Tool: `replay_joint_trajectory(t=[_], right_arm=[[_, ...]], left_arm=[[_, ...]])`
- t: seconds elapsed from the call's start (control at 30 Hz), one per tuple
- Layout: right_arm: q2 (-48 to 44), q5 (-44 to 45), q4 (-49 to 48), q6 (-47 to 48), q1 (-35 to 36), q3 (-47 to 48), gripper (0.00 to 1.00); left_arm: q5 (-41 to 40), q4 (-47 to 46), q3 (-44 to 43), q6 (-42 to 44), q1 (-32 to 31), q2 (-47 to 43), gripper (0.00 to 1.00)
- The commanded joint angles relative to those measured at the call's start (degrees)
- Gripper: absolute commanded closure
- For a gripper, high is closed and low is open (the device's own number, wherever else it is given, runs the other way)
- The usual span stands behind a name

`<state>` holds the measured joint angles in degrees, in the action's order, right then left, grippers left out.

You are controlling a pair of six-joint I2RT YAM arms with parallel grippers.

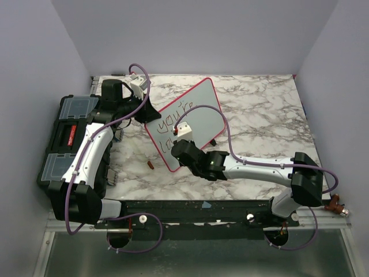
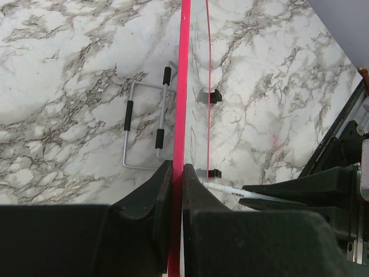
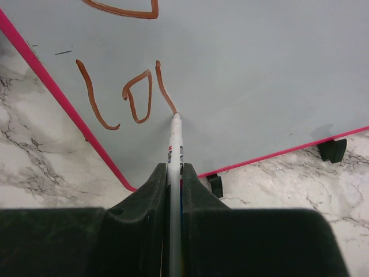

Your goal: Write a sentence on the whiteboard

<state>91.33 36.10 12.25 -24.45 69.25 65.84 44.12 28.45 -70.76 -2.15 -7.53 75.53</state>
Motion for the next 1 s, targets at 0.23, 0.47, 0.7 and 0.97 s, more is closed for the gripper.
replay_joint_trajectory(t=[0.23,0.47,0.7,0.97], right_arm=[[0.34,1.74,-1.37,2.4,-1.79,4.39,0.99],[0.52,1.93,-1.35,3.99,-2.45,6.69,0.99],[-0.63,2.83,-0.4,4.89,-2.63,7.81,0.99],[-5.83,3.23,2.34,4.68,-2.58,6.66,0.99]], left_arm=[[-1.93,-2.61,-0.51,1.63,-0.29,-1.43,1.0],[-1.98,-2.55,-0.56,1.63,-0.38,-1.5,1.0],[-1.98,-2.59,-0.47,1.63,-0.51,-1.44,1.0],[-2.53,-2.96,-0.25,1.63,-0.56,-2.13,1.0]])
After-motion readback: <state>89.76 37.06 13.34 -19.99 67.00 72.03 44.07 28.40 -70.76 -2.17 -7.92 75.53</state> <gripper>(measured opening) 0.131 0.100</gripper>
